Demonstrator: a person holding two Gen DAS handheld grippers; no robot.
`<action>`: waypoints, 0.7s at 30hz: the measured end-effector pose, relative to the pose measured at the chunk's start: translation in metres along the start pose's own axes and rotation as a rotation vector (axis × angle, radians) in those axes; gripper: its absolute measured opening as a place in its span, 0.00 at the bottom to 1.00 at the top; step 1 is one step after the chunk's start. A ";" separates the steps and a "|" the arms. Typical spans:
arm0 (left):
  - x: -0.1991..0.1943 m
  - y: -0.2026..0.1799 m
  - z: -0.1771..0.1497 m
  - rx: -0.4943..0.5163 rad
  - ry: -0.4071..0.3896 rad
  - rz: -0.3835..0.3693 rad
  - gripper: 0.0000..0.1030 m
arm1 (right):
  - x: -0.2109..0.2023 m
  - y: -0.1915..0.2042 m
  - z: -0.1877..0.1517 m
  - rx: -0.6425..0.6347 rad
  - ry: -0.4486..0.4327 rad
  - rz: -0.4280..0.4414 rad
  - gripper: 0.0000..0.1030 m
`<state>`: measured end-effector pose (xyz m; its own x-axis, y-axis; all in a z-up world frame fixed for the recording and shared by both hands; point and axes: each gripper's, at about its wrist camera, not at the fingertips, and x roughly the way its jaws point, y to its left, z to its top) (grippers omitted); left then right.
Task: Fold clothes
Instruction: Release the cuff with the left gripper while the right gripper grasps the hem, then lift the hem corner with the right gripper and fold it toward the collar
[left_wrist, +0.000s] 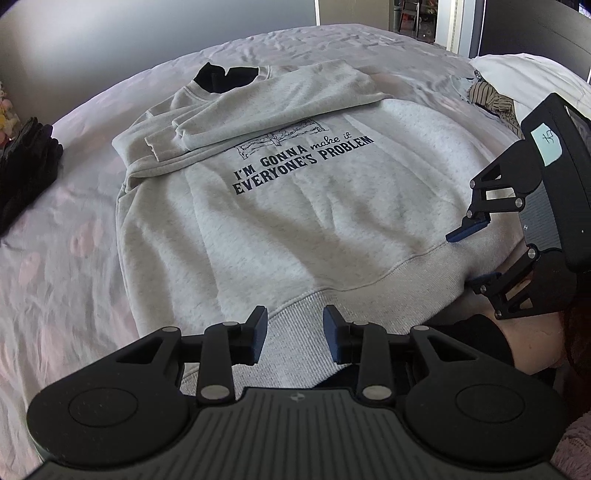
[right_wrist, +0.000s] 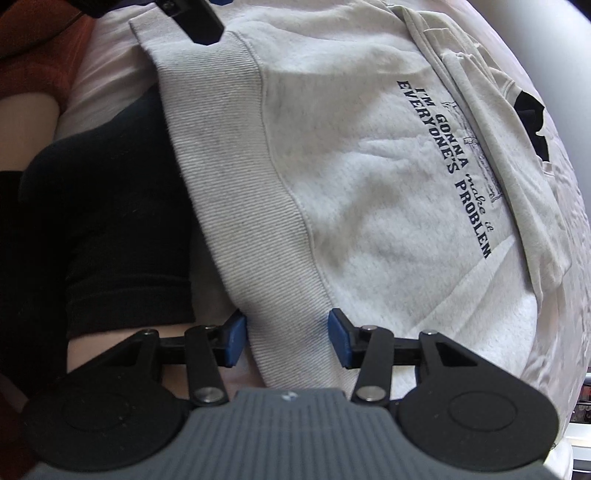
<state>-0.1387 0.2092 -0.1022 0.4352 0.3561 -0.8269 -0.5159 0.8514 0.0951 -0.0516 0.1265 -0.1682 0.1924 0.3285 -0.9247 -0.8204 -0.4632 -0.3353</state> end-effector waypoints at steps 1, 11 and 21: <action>0.000 0.001 -0.001 -0.005 -0.001 -0.001 0.38 | 0.002 0.000 0.002 0.002 -0.001 -0.011 0.37; 0.003 0.012 -0.002 -0.039 -0.003 0.005 0.38 | -0.021 -0.036 0.013 0.094 -0.080 -0.050 0.12; 0.001 0.022 0.006 -0.055 -0.042 0.016 0.47 | -0.008 -0.100 0.053 0.216 -0.139 -0.094 0.12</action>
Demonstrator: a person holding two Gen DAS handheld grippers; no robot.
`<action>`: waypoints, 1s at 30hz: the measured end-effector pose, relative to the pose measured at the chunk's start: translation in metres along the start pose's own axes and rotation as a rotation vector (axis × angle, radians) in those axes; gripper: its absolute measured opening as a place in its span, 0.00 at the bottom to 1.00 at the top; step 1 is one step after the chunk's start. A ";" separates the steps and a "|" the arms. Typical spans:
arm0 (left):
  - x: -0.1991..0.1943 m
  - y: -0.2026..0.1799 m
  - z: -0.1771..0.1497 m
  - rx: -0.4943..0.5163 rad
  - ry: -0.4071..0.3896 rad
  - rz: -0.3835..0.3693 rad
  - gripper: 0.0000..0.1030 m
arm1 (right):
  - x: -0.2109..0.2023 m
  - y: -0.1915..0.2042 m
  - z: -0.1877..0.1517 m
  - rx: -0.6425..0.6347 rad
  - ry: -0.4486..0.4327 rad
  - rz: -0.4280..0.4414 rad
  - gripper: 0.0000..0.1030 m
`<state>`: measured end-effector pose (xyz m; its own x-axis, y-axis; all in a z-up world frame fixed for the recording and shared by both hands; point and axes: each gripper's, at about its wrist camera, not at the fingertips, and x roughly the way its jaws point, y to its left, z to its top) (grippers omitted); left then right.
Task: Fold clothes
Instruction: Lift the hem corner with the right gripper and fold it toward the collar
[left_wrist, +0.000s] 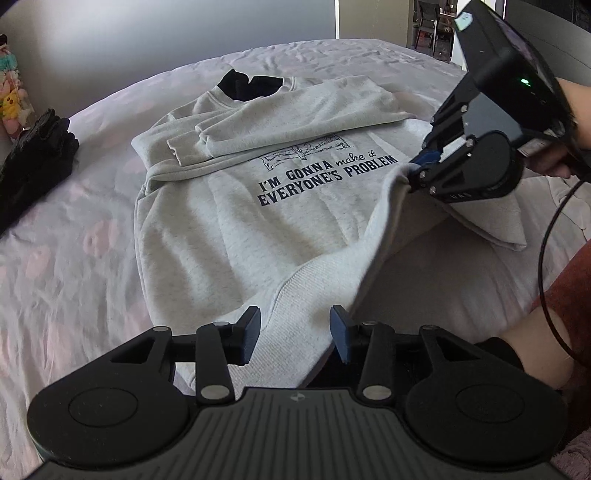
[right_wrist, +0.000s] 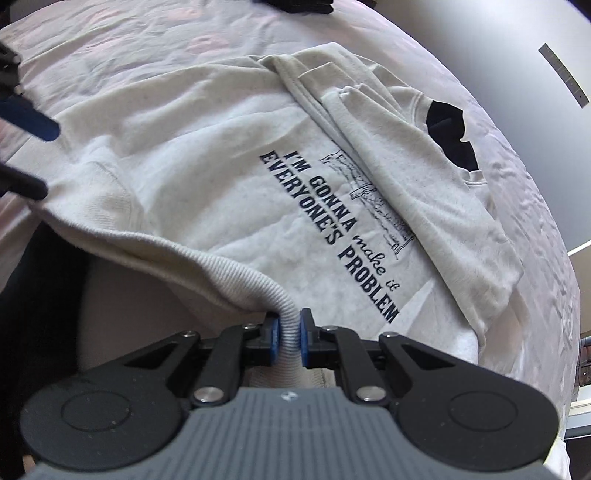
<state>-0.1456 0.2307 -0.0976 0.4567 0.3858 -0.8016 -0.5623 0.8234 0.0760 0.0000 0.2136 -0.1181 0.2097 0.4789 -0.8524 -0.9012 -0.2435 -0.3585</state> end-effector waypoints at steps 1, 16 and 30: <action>0.001 0.001 0.001 0.000 -0.001 -0.001 0.47 | 0.007 -0.006 0.004 0.016 0.002 -0.004 0.12; 0.050 0.025 0.010 -0.043 0.082 0.011 0.55 | 0.077 -0.033 0.015 0.108 0.066 0.044 0.14; 0.036 0.029 0.024 -0.049 0.051 0.093 0.60 | -0.030 -0.059 -0.017 0.305 -0.105 0.097 0.51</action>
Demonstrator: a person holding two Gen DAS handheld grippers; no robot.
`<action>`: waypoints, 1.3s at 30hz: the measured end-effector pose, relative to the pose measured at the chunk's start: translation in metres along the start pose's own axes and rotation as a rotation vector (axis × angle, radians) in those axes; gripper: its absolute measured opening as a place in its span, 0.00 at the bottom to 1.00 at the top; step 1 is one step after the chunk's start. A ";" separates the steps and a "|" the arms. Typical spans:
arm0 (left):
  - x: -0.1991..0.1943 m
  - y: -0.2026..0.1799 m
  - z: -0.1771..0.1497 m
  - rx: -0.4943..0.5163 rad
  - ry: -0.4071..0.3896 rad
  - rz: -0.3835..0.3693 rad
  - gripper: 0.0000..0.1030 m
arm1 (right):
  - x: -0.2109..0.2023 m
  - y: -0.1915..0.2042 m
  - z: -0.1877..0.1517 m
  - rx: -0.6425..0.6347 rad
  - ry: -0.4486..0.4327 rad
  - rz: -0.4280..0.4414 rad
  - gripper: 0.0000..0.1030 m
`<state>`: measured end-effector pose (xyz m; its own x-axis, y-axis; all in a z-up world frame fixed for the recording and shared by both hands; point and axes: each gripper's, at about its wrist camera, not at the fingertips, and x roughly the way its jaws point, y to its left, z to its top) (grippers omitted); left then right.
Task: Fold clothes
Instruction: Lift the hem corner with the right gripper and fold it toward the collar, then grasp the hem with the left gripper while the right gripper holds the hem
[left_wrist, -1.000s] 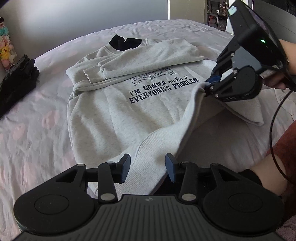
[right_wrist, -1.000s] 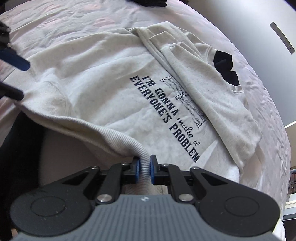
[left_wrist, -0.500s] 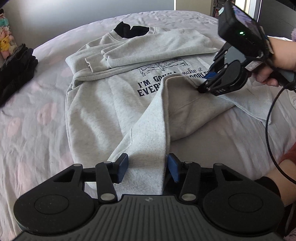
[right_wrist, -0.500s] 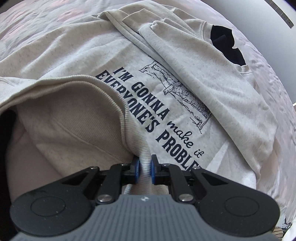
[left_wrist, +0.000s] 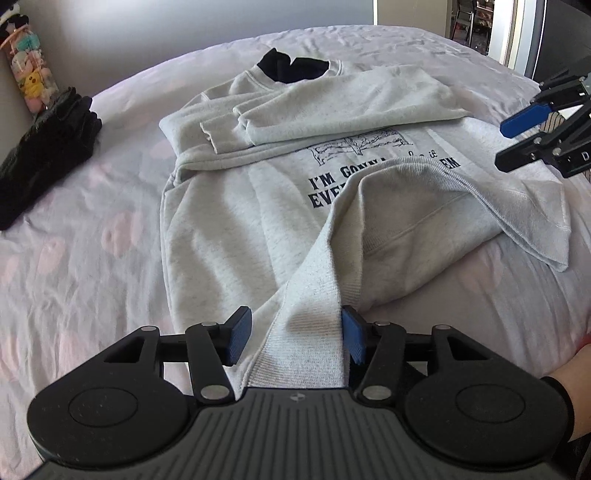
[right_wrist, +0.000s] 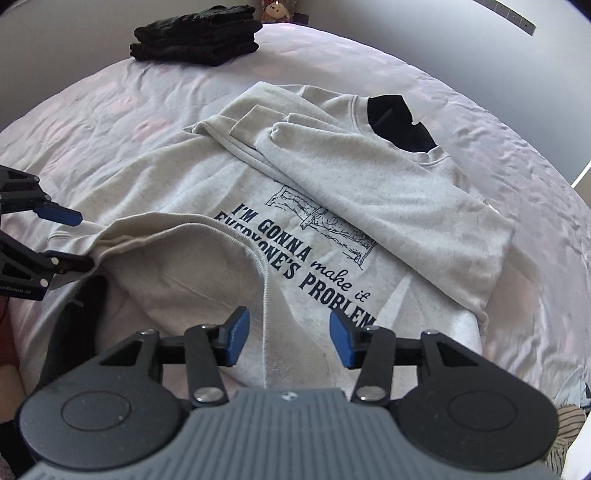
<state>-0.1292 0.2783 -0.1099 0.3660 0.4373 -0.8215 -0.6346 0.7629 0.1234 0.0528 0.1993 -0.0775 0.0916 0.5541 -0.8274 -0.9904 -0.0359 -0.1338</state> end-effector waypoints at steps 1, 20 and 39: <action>-0.005 -0.001 0.000 0.009 -0.009 0.005 0.60 | -0.006 0.000 -0.004 0.008 0.003 0.003 0.51; -0.030 -0.006 -0.010 0.049 -0.018 0.033 0.60 | 0.032 0.016 -0.119 -0.038 0.295 -0.076 0.69; -0.029 0.005 -0.019 0.067 -0.017 0.018 0.60 | 0.033 0.022 -0.121 -0.102 0.271 -0.116 0.67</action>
<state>-0.1558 0.2603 -0.0961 0.3669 0.4589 -0.8092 -0.5941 0.7849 0.1758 0.0470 0.1158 -0.1740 0.2416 0.3181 -0.9168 -0.9573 -0.0765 -0.2788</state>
